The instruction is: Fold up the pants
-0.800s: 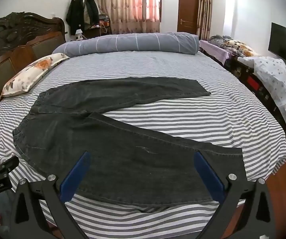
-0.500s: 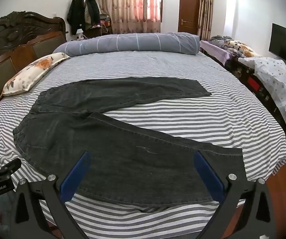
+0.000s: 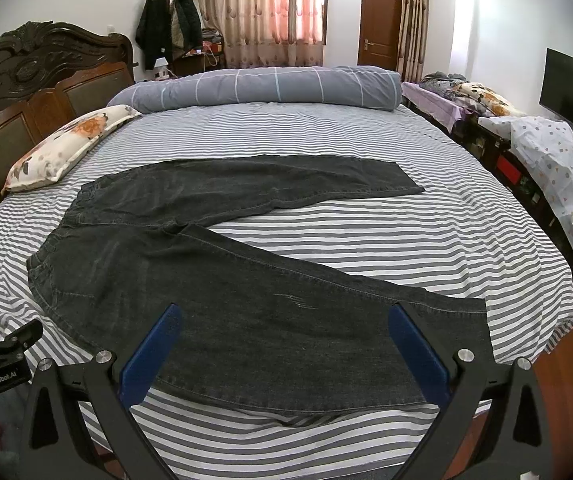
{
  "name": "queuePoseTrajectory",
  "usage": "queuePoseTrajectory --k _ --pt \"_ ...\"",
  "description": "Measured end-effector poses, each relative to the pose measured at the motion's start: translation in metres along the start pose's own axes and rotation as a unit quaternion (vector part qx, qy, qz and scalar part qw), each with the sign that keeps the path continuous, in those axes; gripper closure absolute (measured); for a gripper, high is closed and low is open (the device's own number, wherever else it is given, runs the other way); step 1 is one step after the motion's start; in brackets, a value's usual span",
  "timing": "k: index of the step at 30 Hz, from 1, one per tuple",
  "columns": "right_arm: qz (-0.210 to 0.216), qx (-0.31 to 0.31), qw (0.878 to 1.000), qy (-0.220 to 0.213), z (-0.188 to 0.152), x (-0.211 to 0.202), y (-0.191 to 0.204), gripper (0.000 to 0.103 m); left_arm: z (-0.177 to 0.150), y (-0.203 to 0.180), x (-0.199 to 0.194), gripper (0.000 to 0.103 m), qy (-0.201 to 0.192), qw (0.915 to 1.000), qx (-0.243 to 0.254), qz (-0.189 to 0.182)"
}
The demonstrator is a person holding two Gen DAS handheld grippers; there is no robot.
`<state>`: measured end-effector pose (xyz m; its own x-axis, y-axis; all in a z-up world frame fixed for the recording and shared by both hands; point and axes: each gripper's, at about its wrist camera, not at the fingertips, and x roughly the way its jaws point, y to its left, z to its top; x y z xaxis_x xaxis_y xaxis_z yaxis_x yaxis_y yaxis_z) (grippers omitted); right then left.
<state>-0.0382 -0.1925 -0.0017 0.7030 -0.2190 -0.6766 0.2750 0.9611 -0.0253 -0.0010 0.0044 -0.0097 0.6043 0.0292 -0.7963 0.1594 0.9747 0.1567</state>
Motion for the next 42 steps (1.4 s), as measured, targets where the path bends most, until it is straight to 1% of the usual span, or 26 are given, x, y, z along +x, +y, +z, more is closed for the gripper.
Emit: queuePoseTrajectory --k 2,6,7,14,19,20,29,34,35,42 --pt "-0.001 -0.001 1.0 0.0 0.0 0.0 0.0 0.0 0.0 0.0 0.0 0.014 -0.004 1.0 -0.003 -0.004" --pt "-0.002 -0.001 1.0 0.0 0.0 0.0 0.0 0.0 0.0 0.006 -0.002 0.014 -0.011 0.9995 -0.024 -0.018" --pt "-0.002 -0.001 1.0 0.0 0.0 0.0 0.0 0.0 0.001 0.007 -0.002 0.014 -0.01 0.9995 -0.025 -0.015" --pt "-0.002 -0.001 1.0 0.0 0.0 0.0 0.0 0.0 0.001 0.005 -0.006 0.014 -0.017 0.9995 -0.021 -0.015" --pt "-0.002 -0.002 1.0 -0.001 -0.003 0.001 -0.002 0.0 0.002 0.005 -0.007 0.014 -0.014 0.9994 -0.024 -0.022" --pt "-0.003 -0.003 1.0 -0.001 0.003 -0.002 0.002 0.0 0.002 0.006 -0.008 0.014 -0.012 0.9993 -0.025 -0.024" --pt "-0.004 -0.004 1.0 0.0 0.004 -0.002 0.004 0.0 0.002 0.005 -0.013 0.014 -0.01 0.9991 -0.028 -0.03" --pt "-0.013 -0.003 1.0 0.005 0.004 -0.001 0.004 0.0 0.002 0.0 -0.015 0.014 -0.012 0.9992 -0.02 -0.033" --pt "-0.014 -0.001 1.0 0.005 -0.001 0.0 -0.004 0.0 0.002 -0.001 -0.015 0.014 -0.011 0.9991 -0.018 -0.036" --pt "-0.031 0.005 0.999 0.019 -0.002 0.004 -0.011 0.0 0.0 -0.004 -0.013 0.014 -0.008 0.999 -0.014 -0.041"
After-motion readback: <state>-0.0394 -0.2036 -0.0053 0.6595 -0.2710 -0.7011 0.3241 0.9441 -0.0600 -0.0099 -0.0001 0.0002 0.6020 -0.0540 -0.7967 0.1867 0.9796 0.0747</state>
